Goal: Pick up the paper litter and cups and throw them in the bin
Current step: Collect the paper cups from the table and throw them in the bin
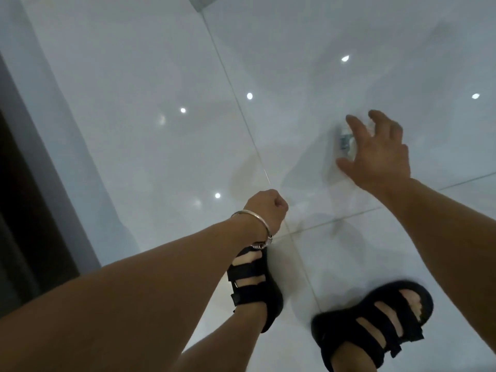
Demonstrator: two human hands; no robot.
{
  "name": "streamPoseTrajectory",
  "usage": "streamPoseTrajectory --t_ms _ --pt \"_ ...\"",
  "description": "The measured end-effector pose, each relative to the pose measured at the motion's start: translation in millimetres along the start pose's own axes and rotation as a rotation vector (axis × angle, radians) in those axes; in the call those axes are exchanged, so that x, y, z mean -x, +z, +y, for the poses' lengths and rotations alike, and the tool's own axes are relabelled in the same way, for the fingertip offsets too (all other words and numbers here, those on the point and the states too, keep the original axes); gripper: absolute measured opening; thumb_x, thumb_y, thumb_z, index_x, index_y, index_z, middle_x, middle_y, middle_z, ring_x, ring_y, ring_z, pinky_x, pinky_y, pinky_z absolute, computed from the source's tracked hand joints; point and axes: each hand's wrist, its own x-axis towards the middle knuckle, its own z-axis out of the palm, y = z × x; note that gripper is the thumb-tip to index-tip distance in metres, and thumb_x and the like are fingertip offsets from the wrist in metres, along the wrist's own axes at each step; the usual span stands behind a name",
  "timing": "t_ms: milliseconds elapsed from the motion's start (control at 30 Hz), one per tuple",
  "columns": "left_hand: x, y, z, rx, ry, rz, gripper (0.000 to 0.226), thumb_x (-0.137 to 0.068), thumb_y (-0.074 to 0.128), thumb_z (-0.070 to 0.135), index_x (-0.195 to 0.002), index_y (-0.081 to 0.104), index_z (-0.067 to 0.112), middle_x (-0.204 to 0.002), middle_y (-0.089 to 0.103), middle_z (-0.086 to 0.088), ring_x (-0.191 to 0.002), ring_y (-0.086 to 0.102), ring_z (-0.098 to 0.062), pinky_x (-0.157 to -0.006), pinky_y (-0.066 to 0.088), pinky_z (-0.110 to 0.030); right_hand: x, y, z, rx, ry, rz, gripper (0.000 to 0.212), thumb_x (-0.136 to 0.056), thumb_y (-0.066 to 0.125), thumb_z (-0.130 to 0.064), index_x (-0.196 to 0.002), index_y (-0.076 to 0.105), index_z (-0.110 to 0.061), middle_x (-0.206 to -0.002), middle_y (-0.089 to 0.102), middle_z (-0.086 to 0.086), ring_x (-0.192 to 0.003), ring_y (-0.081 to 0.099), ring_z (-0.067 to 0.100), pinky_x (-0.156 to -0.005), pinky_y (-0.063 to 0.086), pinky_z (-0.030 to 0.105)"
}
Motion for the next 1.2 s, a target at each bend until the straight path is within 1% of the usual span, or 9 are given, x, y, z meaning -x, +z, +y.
streamPoseTrajectory --t_ms 100,233,433,600,767,967,1067,1133,1200 --pt "-8 8 -27 -0.096 -0.016 0.032 0.027 -0.089 0.038 0.007 -0.085 0.06 0.022 -0.082 0.057 0.002 -0.074 0.056 -0.019 -0.074 0.048 -0.029 -10 25 -4 -0.018 0.03 -0.021 0.066 -0.082 0.07 -0.03 -0.141 0.04 -0.028 -0.143 0.029 0.011 -0.129 0.026 0.037 -0.088 0.044 0.054" --pt "0 17 -29 -0.085 0.004 0.091 0.028 -0.089 0.035 0.009 -0.085 0.062 0.015 -0.073 0.056 0.002 -0.071 0.05 -0.018 -0.068 0.041 -0.028 26 38 -13 -0.186 0.077 -0.041 0.046 -0.082 0.064 -0.012 -0.127 0.052 -0.008 -0.123 0.041 0.019 -0.112 0.042 0.04 -0.079 0.044 0.044" --pt "45 20 34 -0.174 0.197 0.052 0.023 -0.09 0.04 0.015 -0.083 0.061 0.013 -0.068 0.052 0.009 -0.069 0.05 -0.016 -0.065 0.04 -0.029 109 -10 -28 -0.313 0.124 -0.102 0.065 -0.076 0.067 -0.03 -0.137 0.046 -0.02 -0.126 0.047 0.008 -0.112 0.048 0.029 -0.078 0.044 0.035" --pt "99 12 100 -0.275 0.276 0.072 0.023 -0.087 0.045 0.028 -0.078 0.057 0.011 -0.073 0.059 -0.002 -0.069 0.052 -0.019 -0.058 0.039 -0.03 156 -83 -8 -0.275 0.235 -0.129 0.052 -0.08 0.059 -0.038 -0.129 0.051 -0.023 -0.118 0.05 0.004 -0.108 0.046 0.025 -0.072 0.034 0.031" --pt "113 32 139 -0.41 0.32 0.082 0.02 -0.083 0.049 0.034 -0.068 0.048 0.02 -0.07 0.056 0.003 -0.063 0.049 -0.013 -0.055 0.039 -0.028 191 -97 61 -0.237 0.477 -0.11 0.041 -0.078 0.06 -0.04 -0.109 0.052 -0.014 -0.096 0.041 0.002 -0.088 0.045 0.023 -0.068 0.038 0.032" --pt "74 106 115 -0.452 0.316 0.02 0.023 -0.086 0.049 0.033 -0.067 0.046 0.02 -0.069 0.054 0.004 -0.061 0.047 -0.012 -0.052 0.034 -0.027 211 -22 142 -0.201 0.649 -0.089 0.053 -0.085 0.066 -0.038 -0.126 0.049 -0.009 -0.119 0.04 0.016 -0.097 0.052 0.036 -0.068 0.04 0.036" --pt "58 143 86 -0.427 0.248 -0.066 0.024 -0.087 0.049 0.035 -0.074 0.053 0.015 -0.069 0.053 0.003 -0.062 0.047 -0.014 -0.054 0.036 -0.028 204 10 150 -0.394 0.723 0.05 0.05 -0.087 0.064 -0.038 -0.125 0.053 -0.008 -0.124 0.043 0.016 -0.1 0.055 0.037 -0.077 0.042 0.037" --pt "53 157 78 -0.236 0.141 -0.109 0.031 -0.089 0.048 0.039 -0.083 0.06 0.011 -0.073 0.054 0.001 -0.065 0.05 -0.017 -0.062 0.042 -0.029 194 14 136 -0.738 0.819 0.241 0.04 -0.089 0.058 -0.045 -0.109 0.059 -0.011 -0.113 0.053 0.011 -0.092 0.059 0.028 -0.076 0.043 0.03" --pt "54 165 81 0.015 0.011 -0.143 0.039 -0.09 0.046 0.049 -0.084 0.062 0.014 -0.069 0.053 0.001 -0.062 0.051 -0.018 -0.062 0.042 -0.028 188 8 109 -1.133 0.808 0.309 0.036 -0.094 0.049 -0.051 -0.09 0.059 -0.017 -0.094 0.06 0.005 -0.082 0.061 0.021 -0.075 0.048 0.033"
